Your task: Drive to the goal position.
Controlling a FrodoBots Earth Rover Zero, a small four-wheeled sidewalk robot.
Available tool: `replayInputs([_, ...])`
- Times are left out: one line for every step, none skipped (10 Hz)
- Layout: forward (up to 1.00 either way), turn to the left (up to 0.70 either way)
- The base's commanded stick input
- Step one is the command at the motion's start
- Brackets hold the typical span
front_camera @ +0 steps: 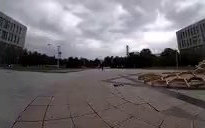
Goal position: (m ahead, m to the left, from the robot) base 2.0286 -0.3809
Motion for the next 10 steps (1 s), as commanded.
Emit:
replayInputs([0.7,0.0])
replayInputs([0.7,0.0])
replayInputs([0.7,0.0])
replayInputs([0.7,0.0])
replayInputs([0.7,0.0])
replayInputs([0.7,0.0])
replayInputs([0.7,0.0])
replayInputs([0.7,0.0])
replayInputs([0.7,0.0])
replayInputs([0.7,0.0])
